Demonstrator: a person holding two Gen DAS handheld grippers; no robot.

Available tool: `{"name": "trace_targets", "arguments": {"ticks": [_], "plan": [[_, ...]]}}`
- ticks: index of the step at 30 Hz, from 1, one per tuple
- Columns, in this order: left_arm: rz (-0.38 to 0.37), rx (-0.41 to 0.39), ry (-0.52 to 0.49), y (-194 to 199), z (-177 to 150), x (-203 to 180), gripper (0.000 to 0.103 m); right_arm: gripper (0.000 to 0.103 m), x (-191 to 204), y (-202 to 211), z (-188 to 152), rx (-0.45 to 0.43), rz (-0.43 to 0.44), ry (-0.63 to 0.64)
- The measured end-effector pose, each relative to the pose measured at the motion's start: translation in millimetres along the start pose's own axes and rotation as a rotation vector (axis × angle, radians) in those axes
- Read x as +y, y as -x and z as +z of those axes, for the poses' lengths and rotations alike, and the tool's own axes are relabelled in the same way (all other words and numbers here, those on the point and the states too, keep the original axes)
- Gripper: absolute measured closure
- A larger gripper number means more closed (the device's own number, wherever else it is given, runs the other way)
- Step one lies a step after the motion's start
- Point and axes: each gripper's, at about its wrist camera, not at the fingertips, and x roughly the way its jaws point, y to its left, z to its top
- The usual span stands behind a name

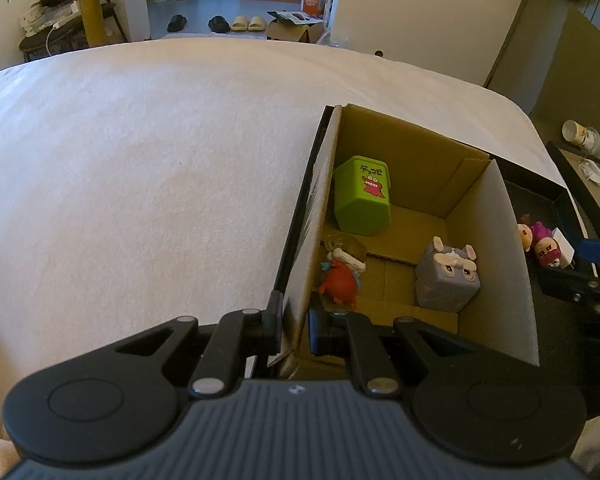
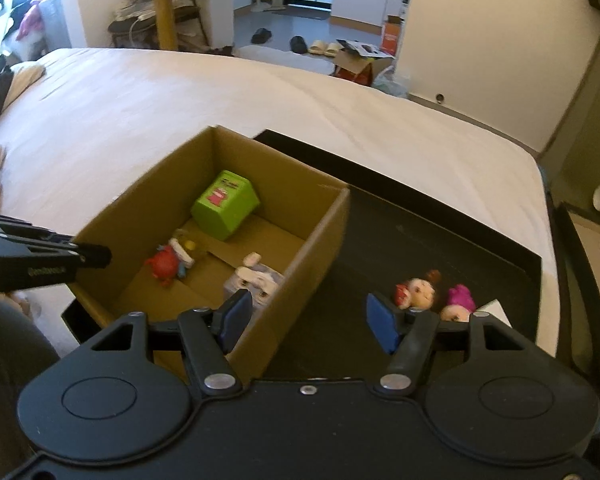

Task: Organize rigid objects
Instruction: 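Move the right gripper to the pink bird figure and grasp it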

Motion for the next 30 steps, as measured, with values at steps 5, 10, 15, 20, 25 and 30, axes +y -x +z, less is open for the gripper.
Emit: {"name": "trace_targets", "arguments": {"ticks": [5,10,15,20,25,30], "plan": [[0.015,-0.002,-0.012,-0.7,-0.4,-3.3,0.092,0.039,-18.3,2.0,-13.6,0.010,-0.022,-0.028],[0.032,-0.007,-0.028,-0.2,-1.4,-7.8,0.092,0.039,-37.2,0.0,-27.0,0.015,-0.044,-0.060],[0.056,-0.009,-0.048,-1.3,-2.2,-13.5,0.092,0.039,-52.3,-3.0,-39.5,0.015,-0.069,-0.083],[0.083,-0.007,-0.070,-1.7,-2.3,-17.7,0.092,0.040,-71.7,-4.4,-49.6,0.003,-0.077,-0.118],[0.104,-0.002,-0.081,-1.9,-2.1,-20.7,0.092,0.041,-91.1,-8.8,-52.6,-0.014,-0.090,-0.173],[0.130,-0.001,-0.095,-3.0,-2.4,-25.8,0.091,0.041,-106.7,-16.1,-55.8,-0.036,-0.103,-0.200]]}}
